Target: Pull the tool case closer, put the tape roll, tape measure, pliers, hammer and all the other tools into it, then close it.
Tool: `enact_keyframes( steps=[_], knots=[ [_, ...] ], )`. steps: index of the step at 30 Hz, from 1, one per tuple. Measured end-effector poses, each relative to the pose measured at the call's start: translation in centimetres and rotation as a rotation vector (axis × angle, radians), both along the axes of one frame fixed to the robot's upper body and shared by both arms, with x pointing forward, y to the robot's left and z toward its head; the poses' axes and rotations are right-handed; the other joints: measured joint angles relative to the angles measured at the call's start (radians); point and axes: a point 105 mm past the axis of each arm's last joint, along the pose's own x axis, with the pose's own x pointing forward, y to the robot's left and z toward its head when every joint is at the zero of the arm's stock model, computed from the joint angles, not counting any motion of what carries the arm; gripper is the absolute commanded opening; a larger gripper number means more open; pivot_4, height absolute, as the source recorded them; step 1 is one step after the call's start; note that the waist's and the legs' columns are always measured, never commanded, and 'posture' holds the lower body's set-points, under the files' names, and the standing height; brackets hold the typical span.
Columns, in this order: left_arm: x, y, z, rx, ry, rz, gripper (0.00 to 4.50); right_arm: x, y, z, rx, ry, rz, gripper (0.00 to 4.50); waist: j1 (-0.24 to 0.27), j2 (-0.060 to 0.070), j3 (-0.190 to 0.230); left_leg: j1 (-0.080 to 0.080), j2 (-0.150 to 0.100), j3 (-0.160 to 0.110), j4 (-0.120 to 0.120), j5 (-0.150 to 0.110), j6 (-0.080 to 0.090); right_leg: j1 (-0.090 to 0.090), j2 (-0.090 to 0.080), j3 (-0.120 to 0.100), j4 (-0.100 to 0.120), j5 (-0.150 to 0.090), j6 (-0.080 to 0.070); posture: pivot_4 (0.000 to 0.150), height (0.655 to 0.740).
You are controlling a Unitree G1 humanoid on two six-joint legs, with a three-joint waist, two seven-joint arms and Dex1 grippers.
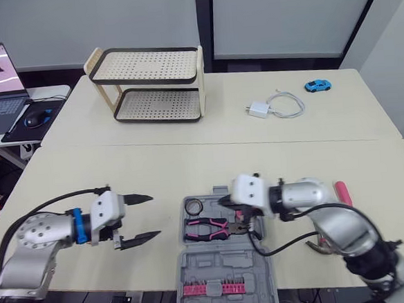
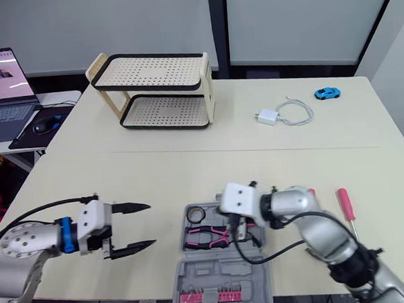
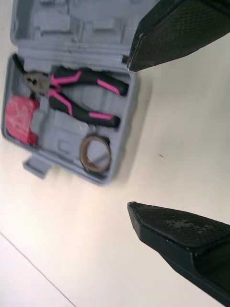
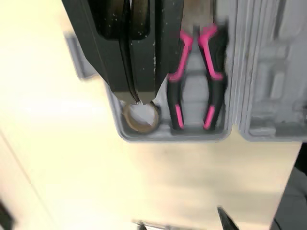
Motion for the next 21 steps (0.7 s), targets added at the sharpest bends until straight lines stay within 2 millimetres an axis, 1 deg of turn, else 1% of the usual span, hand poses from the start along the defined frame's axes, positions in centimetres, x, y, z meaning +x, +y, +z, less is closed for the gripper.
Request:
enact_keyframes(
  steps=[1, 2, 5, 7, 8, 10, 13, 16, 17, 19, 21],
  knots=[
    [0.0, 0.8, 0.0, -0.002, -0.002, 0.039, 4.50, -0.1, -1.3, 0.3, -0.003, -0.007, -0.034, 0.03, 0.002, 0.000, 0.000, 0.000, 0.000, 0.000, 0.000, 0.000, 0.000, 0.000, 0.000, 0.000, 0.001, 0.000, 0.000, 0.150, 0.7350],
    [0.0, 1.4, 0.0, -0.005, -0.001, 0.078, 4.50, -0.3, -2.2, 0.6, 0.000, -0.012, -0.059, 0.03, 0.002, 0.000, 0.000, 0.001, 0.000, 0.000, 0.000, 0.000, 0.000, 0.000, 0.000, 0.000, 0.001, 0.000, 0.000, 0.150, 0.7350],
    [0.1, 4.5, 0.3, -0.030, 0.014, 0.250, 4.50, -1.1, -5.9, 1.6, 0.027, -0.037, -0.189, 0.03, 0.007, 0.000, 0.000, 0.001, 0.000, -0.001, 0.000, 0.000, 0.000, 0.001, 0.001, -0.001, 0.003, -0.001, -0.001, 0.150, 0.7350],
    [-0.3, 6.6, 0.3, -0.044, 0.034, 0.359, 4.50, -2.2, -9.0, 2.2, 0.022, -0.038, -0.296, 0.03, 0.011, -0.001, -0.001, 0.002, 0.000, -0.001, 0.000, 0.000, 0.000, 0.001, 0.001, -0.001, 0.003, -0.001, -0.001, 0.150, 0.7350],
    [-0.7, 7.5, 0.1, -0.048, 0.049, 0.402, 4.50, -2.7, -10.2, 2.2, 0.012, -0.031, -0.333, 0.03, 0.011, -0.001, -0.001, 0.003, 0.000, -0.001, 0.000, 0.000, 0.000, 0.002, 0.000, -0.001, 0.002, -0.001, -0.002, 0.150, 0.7350],
    [-1.4, 9.5, -0.2, -0.053, 0.077, 0.501, 4.50, -4.1, -13.3, 2.2, -0.006, -0.014, -0.438, 0.03, 0.012, -0.002, -0.002, 0.004, 0.000, 0.000, 0.000, 0.000, 0.000, 0.003, 0.000, -0.001, 0.002, -0.001, -0.002, 0.150, 0.7350],
    [-2.5, 12.1, -0.9, -0.056, 0.114, 0.620, 4.50, -6.2, -16.8, 1.9, -0.036, 0.012, -0.550, 0.03, 0.011, -0.003, -0.002, 0.009, 0.001, 0.001, -0.001, 0.000, 0.000, 0.008, 0.000, 0.000, 0.001, -0.004, -0.003, 0.150, 0.7350],
    [-4.2, 13.9, -2.1, -0.049, 0.173, 0.703, 4.50, -8.6, -19.4, 1.0, -0.084, 0.062, -0.617, 0.03, 0.009, -0.005, -0.003, 0.017, 0.001, 0.004, -0.005, -0.001, 0.000, 0.014, 0.000, 0.003, -0.001, -0.010, 0.001, 0.150, 0.7350],
    [-4.8, 14.4, -2.6, -0.042, 0.196, 0.723, 4.50, -9.4, -20.3, 0.7, -0.089, 0.077, -0.643, 0.03, 0.009, -0.007, -0.004, 0.018, 0.002, 0.006, -0.006, -0.001, 0.000, 0.015, 0.000, 0.004, -0.001, -0.009, -0.001, 0.150, 0.7350],
    [-5.9, 15.0, -3.4, -0.034, 0.241, 0.754, 4.50, -10.7, -21.8, 0.0, -0.097, 0.118, -0.696, 0.40, 0.009, -0.008, -0.004, 0.018, 0.002, 0.007, -0.006, -0.001, 0.000, 0.014, 0.000, 0.005, -0.001, -0.009, 0.000, 0.150, 0.7350],
    [-6.3, 15.2, -3.8, -0.033, 0.260, 0.767, 4.50, -11.8, -22.7, -0.7, -0.102, 0.156, -0.719, 0.75, 0.010, -0.009, -0.005, 0.018, 0.002, 0.008, -0.006, -0.001, 0.000, 0.014, 0.000, 0.005, -0.002, -0.011, 0.000, 0.150, 0.7350]
  ],
)
